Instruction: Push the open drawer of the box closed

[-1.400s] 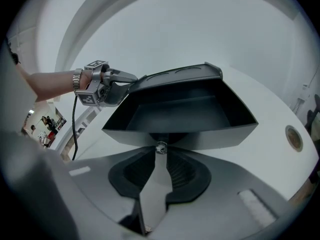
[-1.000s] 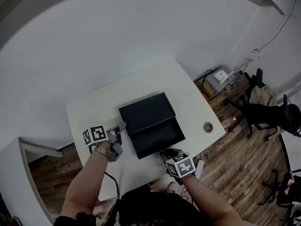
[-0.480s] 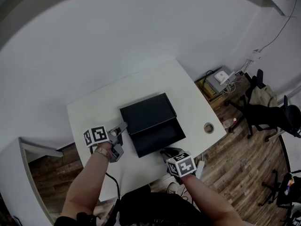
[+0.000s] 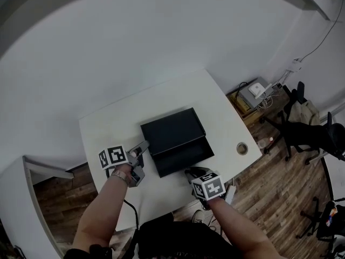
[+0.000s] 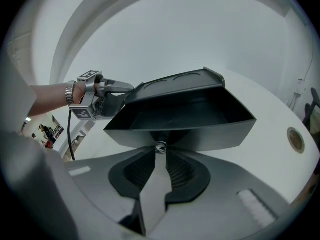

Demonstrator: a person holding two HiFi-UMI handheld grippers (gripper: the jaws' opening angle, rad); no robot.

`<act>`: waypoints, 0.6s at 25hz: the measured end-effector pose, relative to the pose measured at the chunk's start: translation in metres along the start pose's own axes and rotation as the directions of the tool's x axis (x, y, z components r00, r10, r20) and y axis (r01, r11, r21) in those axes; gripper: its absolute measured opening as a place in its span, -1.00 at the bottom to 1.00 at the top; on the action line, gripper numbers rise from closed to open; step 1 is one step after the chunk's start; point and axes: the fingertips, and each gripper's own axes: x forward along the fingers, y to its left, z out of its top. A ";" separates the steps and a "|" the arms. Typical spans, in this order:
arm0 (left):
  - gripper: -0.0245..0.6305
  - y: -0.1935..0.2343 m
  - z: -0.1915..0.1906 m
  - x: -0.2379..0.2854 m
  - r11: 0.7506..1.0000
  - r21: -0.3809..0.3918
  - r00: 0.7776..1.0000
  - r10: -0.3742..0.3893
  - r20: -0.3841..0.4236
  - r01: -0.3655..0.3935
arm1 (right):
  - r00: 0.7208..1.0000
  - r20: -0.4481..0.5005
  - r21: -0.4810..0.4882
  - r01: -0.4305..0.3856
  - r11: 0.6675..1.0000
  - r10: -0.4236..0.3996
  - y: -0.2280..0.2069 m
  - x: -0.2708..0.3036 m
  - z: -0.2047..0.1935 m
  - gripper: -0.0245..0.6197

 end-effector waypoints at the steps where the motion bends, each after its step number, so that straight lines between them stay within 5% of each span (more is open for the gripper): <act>1: -0.63 0.000 0.000 0.000 1.000 -0.001 1.000 0.000 0.001 0.000 | 1.000 0.001 0.001 0.001 1.000 -0.001 -0.001 0.001 0.002 -0.71; 15: -0.63 -0.002 0.001 -0.001 1.000 -0.006 1.000 -0.006 0.011 0.007 | 1.000 -0.007 0.001 0.004 1.000 -0.004 -0.004 0.012 0.019 -0.71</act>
